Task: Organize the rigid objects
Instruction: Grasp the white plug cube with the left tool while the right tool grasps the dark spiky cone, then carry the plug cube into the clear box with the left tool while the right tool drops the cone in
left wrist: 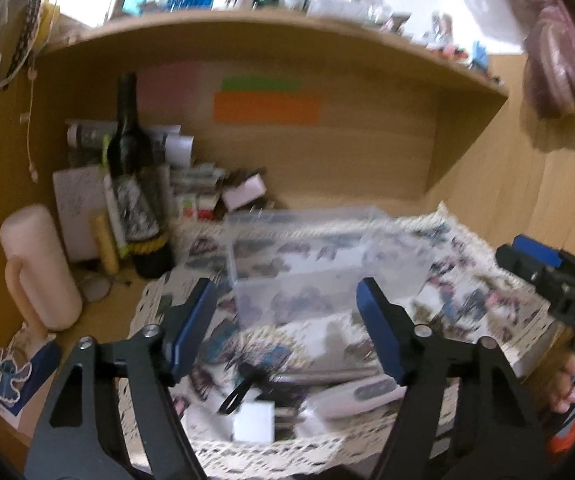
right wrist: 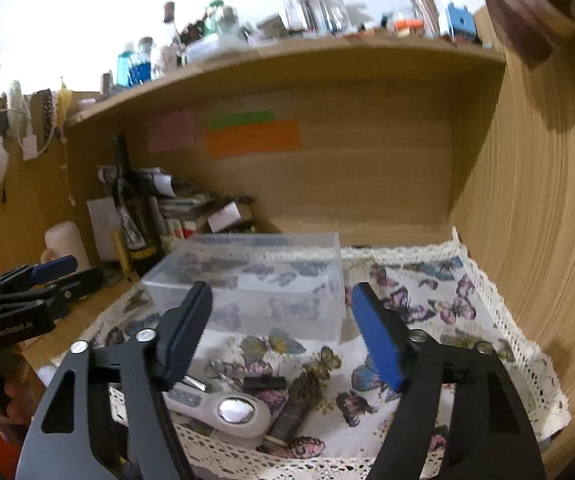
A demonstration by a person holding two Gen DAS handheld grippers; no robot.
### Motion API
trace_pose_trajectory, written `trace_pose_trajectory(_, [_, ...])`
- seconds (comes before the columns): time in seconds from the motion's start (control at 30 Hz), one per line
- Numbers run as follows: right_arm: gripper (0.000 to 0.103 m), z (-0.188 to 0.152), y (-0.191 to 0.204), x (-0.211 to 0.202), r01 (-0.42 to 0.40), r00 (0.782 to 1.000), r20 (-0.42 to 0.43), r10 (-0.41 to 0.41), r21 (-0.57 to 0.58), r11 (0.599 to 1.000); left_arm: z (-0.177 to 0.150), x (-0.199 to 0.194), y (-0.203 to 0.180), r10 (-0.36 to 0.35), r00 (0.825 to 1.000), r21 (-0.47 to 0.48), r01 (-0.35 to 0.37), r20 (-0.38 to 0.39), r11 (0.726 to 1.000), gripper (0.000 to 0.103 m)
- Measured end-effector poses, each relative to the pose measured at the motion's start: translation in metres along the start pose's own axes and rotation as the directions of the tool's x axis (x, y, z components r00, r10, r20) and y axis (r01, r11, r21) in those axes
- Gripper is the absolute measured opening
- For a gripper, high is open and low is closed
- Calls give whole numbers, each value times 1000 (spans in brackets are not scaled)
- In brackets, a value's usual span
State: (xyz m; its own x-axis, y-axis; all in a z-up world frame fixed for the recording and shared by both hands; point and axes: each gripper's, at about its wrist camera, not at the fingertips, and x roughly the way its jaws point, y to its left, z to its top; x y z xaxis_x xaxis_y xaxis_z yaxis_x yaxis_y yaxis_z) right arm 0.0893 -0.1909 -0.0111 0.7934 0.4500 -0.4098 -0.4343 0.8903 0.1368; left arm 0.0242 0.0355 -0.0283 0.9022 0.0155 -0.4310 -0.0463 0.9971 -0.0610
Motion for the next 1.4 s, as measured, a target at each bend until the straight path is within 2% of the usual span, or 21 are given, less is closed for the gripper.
trace_pose_trajectory(0.13, [53, -12, -7, 15, -4, 997, -75, 5, 7, 1000, -19, 14, 12, 18, 996, -3, -19, -91, 1000, 62])
trace_pose_trajectory(0.33, [52, -33, -15, 34, 2, 984, -178, 3, 29, 1000, -50, 31, 19, 22, 979, -6, -24, -204, 1000, 57])
trace_pose_trajectory(0.63, [40, -62, -27, 63, 20, 945, -328, 0, 58, 998, -77, 40, 22, 1, 963, -8, -3, -271, 1000, 57])
trace_pose_trajectory(0.73, [39, -65, -28, 67, 16, 938, -346, 7, 65, 998, -81, 42, 23, -12, 960, -17, 8, -281, 1000, 50])
trace_pose_trajectory(0.9, [39, -61, -23, 78, 24, 934, -357, -3, 54, 998, -83, 45, 21, -17, 962, -15, 13, -271, 1000, 46])
trace_pose_trajectory(1.0, [39, -60, -20, 90, 23, 924, -382, -8, 35, 999, -82, 45, 21, -18, 965, -14, 15, -261, 1000, 45])
trace_pose_trajectory(1.07, [35, -61, -20, 94, 21, 922, -386, -6, 33, 999, -82, 45, 22, -21, 966, -16, 17, -256, 1000, 45])
trace_pose_trajectory(1.1, [29, -61, -19, 95, 18, 921, -388, -4, 32, 999, -81, 45, 23, -22, 967, -17, 19, -254, 1000, 45])
trace_pose_trajectory(1.4, [29, -50, -16, 80, 35, 951, -308, -34, -4, 999, -59, 37, 27, -5, 981, -29, -1, -192, 1000, 44])
